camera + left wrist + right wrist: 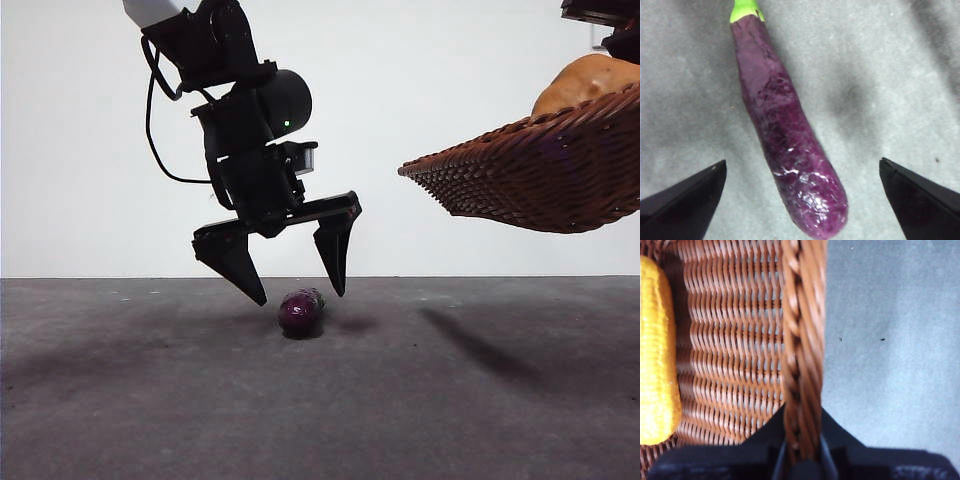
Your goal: Help me put the vegetables on the table into the basket
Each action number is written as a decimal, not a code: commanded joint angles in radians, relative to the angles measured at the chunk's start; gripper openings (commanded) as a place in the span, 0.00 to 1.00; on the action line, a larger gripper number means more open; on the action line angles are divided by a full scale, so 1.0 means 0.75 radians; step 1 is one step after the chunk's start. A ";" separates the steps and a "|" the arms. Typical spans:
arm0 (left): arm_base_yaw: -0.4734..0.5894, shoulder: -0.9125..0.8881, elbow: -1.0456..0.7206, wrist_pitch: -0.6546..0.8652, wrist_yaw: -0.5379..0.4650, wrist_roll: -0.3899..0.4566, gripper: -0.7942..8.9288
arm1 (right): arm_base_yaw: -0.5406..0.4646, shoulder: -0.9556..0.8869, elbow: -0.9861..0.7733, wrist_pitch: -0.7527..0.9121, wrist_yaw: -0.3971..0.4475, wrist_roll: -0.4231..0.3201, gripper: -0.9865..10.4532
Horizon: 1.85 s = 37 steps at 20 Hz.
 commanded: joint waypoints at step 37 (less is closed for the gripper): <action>-0.393 -0.543 0.026 -0.164 0.181 -0.124 0.10 | 0.200 -0.010 -0.009 0.027 -0.264 -0.024 0.07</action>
